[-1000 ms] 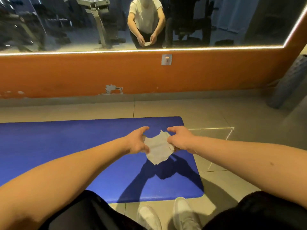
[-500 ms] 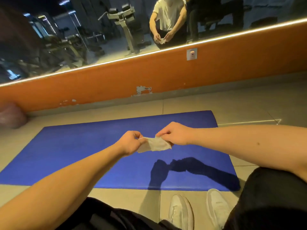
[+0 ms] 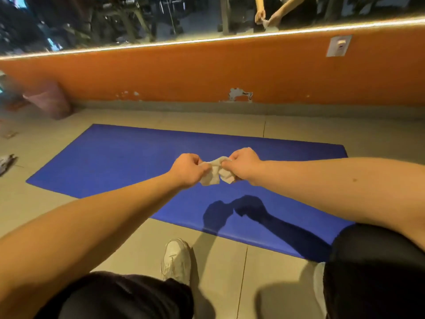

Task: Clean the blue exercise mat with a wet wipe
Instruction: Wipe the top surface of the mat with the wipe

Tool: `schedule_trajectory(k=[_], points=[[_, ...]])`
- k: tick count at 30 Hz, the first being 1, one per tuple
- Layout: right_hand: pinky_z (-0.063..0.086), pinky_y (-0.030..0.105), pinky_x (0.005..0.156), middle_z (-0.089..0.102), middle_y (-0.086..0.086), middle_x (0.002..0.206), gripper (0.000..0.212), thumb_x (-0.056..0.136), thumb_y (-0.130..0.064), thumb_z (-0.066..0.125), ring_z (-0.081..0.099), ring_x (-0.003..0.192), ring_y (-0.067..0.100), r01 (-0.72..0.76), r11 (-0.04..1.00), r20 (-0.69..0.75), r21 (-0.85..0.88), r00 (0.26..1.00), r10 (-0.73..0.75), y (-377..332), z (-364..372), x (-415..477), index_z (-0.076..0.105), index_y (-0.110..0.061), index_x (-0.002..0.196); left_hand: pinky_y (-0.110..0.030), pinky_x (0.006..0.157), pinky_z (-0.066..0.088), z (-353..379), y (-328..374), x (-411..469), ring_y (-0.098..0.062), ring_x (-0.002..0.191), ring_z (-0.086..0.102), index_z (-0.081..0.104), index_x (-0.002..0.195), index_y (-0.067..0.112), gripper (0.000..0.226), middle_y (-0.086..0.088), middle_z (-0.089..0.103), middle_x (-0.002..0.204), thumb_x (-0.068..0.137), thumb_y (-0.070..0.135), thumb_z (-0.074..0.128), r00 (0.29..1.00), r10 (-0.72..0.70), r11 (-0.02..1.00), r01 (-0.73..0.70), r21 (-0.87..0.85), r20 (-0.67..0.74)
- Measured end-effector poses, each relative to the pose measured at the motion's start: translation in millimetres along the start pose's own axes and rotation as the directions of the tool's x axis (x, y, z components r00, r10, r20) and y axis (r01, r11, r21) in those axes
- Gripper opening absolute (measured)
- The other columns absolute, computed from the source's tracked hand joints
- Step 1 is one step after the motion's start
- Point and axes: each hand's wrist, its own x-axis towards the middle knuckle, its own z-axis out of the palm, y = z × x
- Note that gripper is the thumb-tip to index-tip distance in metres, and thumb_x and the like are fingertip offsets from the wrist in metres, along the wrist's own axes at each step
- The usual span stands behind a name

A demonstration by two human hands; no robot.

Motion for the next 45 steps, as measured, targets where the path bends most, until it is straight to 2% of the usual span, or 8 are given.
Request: schedule_trajectory(k=[10,17,20,23,26,30,35,45], points=[[0.061,0.044,0.085,0.076,0.009,0.099,0.033,0.104,-0.034,0.055,0.074,0.100,0.028,-0.334,0.852,0.327,0.403,0.922,0.206,-27,70,33,0.067,-0.007,0.118,-0.038,0.087,0.056,-19,-46,35,-0.025,0.094,0.071,0.073,0.100,0.002,0.030,-0.013,0.075,0.101,0.095,0.012,0.046,0.956,0.010,0.939,0.092,-0.333,0.294],[0.062,0.032,0.063,0.073,0.016,0.090,0.026,0.099,0.007,0.045,0.073,0.069,0.023,-0.255,0.946,0.156,0.202,0.961,0.226,-6,74,60,0.060,0.012,0.120,-0.037,0.085,0.056,-27,-96,101,-0.020,0.088,0.069,0.070,0.111,0.008,0.021,-0.008,0.074,0.102,0.095,0.010,0.057,0.897,0.170,0.977,-0.206,0.046,0.407],[0.057,0.033,0.050,0.062,0.022,0.083,0.031,0.099,0.008,0.044,0.065,0.053,0.023,-0.248,0.965,0.148,0.084,0.961,0.234,28,87,75,0.057,0.008,0.128,-0.035,0.091,0.052,-10,-133,128,-0.026,0.106,0.065,0.067,0.120,0.014,0.029,-0.003,0.070,0.116,0.095,0.019,0.055,0.819,0.202,0.794,-0.458,0.400,0.537],[0.060,0.058,0.066,0.055,0.024,0.084,0.014,0.093,0.005,0.053,0.056,0.063,0.030,-0.306,0.950,0.121,0.058,0.947,0.297,63,117,94,0.061,-0.007,0.094,-0.040,0.092,0.051,21,-179,141,-0.030,0.114,0.059,0.062,0.128,0.017,0.035,-0.006,0.061,0.127,0.095,0.030,0.056,0.787,0.136,0.668,-0.521,0.531,0.601],[0.053,0.038,0.054,0.066,0.032,0.098,0.014,0.088,0.001,0.052,0.054,0.057,0.026,-0.372,0.922,-0.006,-0.106,0.928,0.374,101,156,110,0.063,0.008,0.094,-0.043,0.090,0.052,52,-228,149,-0.029,0.119,0.054,0.053,0.136,0.025,0.046,-0.003,0.049,0.132,0.093,0.041,0.059,0.762,0.039,0.652,-0.510,0.561,0.647],[0.043,0.039,0.063,0.049,0.004,0.074,0.020,0.084,0.000,0.046,0.043,0.069,0.022,-0.184,0.907,0.047,-0.379,0.975,0.217,141,206,105,0.050,-0.011,0.068,-0.044,0.099,0.048,75,-283,151,-0.026,0.136,0.035,0.033,0.152,0.022,0.075,-0.001,0.031,0.150,0.089,0.045,0.065,0.748,0.023,0.613,-0.535,0.581,0.664],[0.033,0.034,0.113,0.039,0.010,0.144,0.048,0.090,-0.009,0.065,0.040,0.133,0.031,0.041,0.829,0.155,-0.558,0.986,0.055,160,240,96,0.051,-0.002,0.135,-0.046,0.117,0.024,100,-319,151,-0.028,0.148,0.009,0.002,0.159,0.019,0.114,-0.005,0.001,0.163,0.077,0.062,0.068,0.741,0.076,0.472,-0.616,0.631,0.667],[0.018,0.039,0.124,0.014,0.012,0.165,0.080,0.094,-0.026,0.069,0.013,0.152,0.029,0.251,0.610,0.261,-0.752,0.963,-0.074,177,267,95,0.024,-0.007,0.157,-0.046,0.108,0.035,115,-340,159,-0.030,0.147,0.009,-0.002,0.158,0.019,0.121,-0.006,-0.001,0.162,0.074,0.054,0.077,0.734,0.190,0.361,-0.670,0.649,0.652]])
